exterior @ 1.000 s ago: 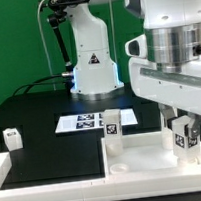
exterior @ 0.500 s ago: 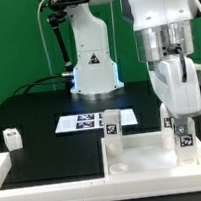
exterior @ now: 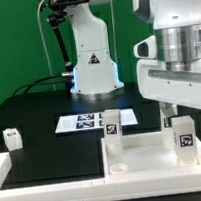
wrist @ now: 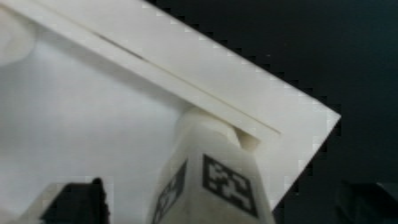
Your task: Assemble square table
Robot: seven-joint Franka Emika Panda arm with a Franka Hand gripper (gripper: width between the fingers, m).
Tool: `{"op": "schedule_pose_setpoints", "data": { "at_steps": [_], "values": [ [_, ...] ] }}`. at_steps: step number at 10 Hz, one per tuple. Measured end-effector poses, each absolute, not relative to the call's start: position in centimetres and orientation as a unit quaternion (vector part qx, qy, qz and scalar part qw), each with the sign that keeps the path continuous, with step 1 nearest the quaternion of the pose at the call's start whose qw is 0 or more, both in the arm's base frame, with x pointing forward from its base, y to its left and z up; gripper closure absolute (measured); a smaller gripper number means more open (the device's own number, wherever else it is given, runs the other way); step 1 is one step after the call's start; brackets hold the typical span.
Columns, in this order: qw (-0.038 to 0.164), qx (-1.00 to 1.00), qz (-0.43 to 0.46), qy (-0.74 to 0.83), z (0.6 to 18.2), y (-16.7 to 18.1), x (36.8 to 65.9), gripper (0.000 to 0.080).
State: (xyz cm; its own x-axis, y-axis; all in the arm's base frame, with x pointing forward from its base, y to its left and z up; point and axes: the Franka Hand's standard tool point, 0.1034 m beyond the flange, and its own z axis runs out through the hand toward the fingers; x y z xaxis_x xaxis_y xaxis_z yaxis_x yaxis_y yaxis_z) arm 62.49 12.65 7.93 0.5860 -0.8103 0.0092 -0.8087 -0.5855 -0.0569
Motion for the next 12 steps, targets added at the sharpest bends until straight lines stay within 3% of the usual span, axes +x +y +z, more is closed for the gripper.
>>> {"op": "schedule_pose_setpoints", "data": {
  "at_steps": [4,7,9,12],
  "values": [
    [0.007,-0.974,-0.038,0.225,8.02,12.17,62.97,0.0151],
    [0.009,-0.974,-0.042,0.221,7.96,12.21,63.01,0.0161],
    [0.012,-0.961,-0.040,0.273,7.92,12.22,62.96,0.0512],
    [0.016,-0.924,-0.037,0.380,7.84,12.02,62.88,0.0508]
  ]
}}
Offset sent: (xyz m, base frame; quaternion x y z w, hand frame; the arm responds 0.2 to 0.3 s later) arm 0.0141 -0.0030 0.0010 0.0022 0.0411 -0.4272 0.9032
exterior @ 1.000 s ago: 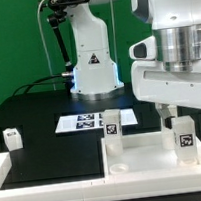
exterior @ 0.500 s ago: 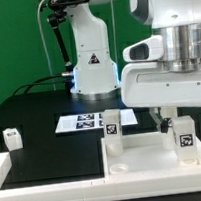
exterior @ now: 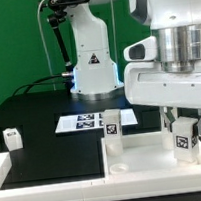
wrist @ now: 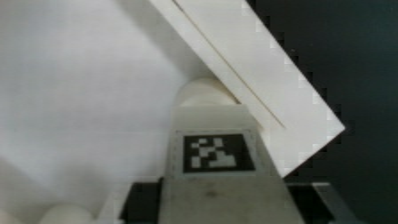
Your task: Assemble square table
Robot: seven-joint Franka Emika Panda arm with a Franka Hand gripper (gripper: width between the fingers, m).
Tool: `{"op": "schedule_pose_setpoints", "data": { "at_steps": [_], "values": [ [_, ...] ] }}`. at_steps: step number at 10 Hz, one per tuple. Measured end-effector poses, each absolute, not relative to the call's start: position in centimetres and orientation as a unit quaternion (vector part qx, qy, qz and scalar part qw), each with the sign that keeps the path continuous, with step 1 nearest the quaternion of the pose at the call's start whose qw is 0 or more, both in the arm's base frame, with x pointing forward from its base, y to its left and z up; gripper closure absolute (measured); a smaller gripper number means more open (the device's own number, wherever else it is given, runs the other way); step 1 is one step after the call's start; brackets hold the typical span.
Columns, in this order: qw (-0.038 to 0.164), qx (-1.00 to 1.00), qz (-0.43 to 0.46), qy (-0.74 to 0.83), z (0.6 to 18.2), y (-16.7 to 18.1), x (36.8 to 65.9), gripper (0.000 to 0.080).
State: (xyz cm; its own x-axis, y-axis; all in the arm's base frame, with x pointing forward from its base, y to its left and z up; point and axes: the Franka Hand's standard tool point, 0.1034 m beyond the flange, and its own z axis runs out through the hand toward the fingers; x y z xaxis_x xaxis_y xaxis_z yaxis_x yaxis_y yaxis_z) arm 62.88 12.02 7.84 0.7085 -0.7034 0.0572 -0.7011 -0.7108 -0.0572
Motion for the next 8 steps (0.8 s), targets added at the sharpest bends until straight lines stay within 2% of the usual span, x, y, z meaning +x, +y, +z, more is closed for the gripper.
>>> {"op": "schedule_pose_setpoints", "data": {
  "at_steps": [1,3,4,6,8],
  "values": [
    [0.018,-0.912,-0.035,0.409,7.78,11.96,62.82,0.0508],
    [0.049,-0.810,-0.011,0.584,7.71,11.72,62.77,0.0508],
    [0.058,-0.771,-0.006,0.634,7.60,12.03,62.66,0.0508],
    [0.089,-0.696,0.000,0.713,7.53,12.20,62.56,0.0508],
    [0.091,-0.701,-0.001,0.708,7.51,12.27,62.54,0.0490]
  ]
}}
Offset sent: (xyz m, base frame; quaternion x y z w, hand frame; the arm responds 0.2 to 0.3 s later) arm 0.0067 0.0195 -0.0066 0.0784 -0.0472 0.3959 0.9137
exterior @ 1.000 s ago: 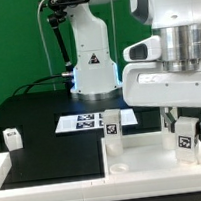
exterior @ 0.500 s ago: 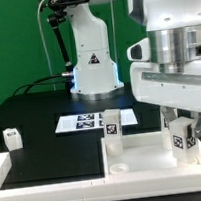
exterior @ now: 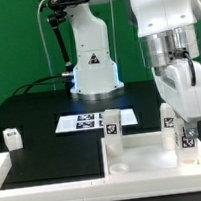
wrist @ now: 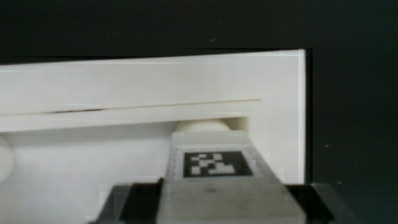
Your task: Assemble square table
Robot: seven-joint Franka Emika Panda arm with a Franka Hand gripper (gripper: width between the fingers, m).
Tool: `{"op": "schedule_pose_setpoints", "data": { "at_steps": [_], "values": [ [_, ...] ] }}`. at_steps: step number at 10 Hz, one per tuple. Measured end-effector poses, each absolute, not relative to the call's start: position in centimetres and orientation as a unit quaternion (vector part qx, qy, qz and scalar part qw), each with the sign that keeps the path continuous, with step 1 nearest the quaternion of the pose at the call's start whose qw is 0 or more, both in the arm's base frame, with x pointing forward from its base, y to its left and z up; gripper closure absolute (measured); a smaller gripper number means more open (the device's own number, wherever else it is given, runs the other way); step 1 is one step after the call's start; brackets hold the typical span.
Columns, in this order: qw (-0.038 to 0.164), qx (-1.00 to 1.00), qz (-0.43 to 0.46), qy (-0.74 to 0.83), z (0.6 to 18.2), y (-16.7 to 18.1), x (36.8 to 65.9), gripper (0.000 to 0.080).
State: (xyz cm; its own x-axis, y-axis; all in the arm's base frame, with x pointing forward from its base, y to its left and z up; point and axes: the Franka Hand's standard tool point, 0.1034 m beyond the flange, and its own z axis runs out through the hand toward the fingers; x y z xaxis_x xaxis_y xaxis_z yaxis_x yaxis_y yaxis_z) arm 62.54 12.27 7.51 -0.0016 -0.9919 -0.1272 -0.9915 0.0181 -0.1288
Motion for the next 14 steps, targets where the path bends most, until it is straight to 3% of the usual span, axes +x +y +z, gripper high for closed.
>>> {"op": "schedule_pose_setpoints", "data": {
  "at_steps": [1,2,3,4,5,8,10,12,13,14],
  "values": [
    [0.090,-0.718,-0.003,0.690,7.49,12.27,62.52,0.0490],
    [0.085,-0.770,-0.007,0.632,7.53,12.40,62.47,0.0310],
    [0.081,-0.824,-0.017,0.561,7.55,12.47,62.49,0.0310],
    [0.079,-0.846,-0.022,0.526,7.53,12.46,62.49,0.0184],
    [0.078,-0.852,-0.023,0.517,7.51,12.37,62.50,0.0159],
    [0.070,-0.907,-0.033,0.414,7.46,12.21,62.51,0.0151],
    [0.039,-0.969,-0.055,0.237,7.16,12.62,62.83,0.0150],
    [0.033,-0.977,-0.056,0.201,7.03,12.68,62.79,0.0150],
    [0.033,-0.976,-0.056,0.209,7.02,12.68,62.77,0.0270],
    [0.033,-0.976,-0.055,0.210,7.01,12.66,62.77,0.0270]
  ]
}}
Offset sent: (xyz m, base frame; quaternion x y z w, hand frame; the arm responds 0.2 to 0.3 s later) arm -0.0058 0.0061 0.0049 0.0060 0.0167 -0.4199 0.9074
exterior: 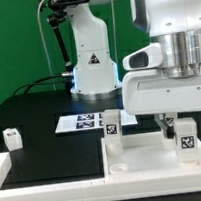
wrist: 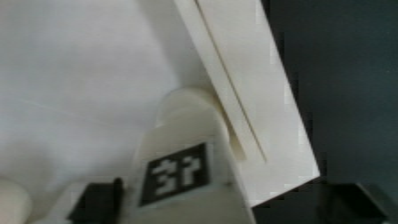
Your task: Assemble square table
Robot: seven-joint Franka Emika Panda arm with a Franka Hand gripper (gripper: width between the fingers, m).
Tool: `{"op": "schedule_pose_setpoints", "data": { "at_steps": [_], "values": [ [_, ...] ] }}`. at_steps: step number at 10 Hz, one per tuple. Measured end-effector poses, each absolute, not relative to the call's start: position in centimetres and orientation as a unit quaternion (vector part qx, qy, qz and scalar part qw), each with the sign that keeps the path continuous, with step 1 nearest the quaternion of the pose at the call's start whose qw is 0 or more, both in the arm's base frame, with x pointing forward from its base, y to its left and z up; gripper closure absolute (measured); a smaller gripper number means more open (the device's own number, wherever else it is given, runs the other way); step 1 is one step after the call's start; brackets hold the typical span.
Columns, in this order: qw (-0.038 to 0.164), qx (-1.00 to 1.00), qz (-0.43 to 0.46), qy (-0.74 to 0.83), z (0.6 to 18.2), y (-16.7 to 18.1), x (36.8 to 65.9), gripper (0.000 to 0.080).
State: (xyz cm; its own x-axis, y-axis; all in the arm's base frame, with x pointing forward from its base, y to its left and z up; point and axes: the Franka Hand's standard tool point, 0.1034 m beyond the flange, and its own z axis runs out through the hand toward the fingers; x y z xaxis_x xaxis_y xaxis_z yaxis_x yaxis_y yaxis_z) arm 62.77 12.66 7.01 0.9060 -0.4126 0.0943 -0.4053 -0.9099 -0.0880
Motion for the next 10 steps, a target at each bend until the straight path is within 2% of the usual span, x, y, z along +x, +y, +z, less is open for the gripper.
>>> {"op": "schedule_pose_setpoints", "data": {
  "at_steps": [1,2,5,10],
  "values": [
    [0.034,-0.975,-0.055,0.215,7.00,12.67,62.76,0.0410],
    [0.033,-0.965,-0.050,0.253,6.80,12.34,62.54,0.0505],
    [0.038,-0.937,-0.047,0.345,6.81,12.27,62.58,0.0506],
    [0.101,-0.725,0.000,0.681,6.55,12.31,62.63,0.0505]
  ]
}}
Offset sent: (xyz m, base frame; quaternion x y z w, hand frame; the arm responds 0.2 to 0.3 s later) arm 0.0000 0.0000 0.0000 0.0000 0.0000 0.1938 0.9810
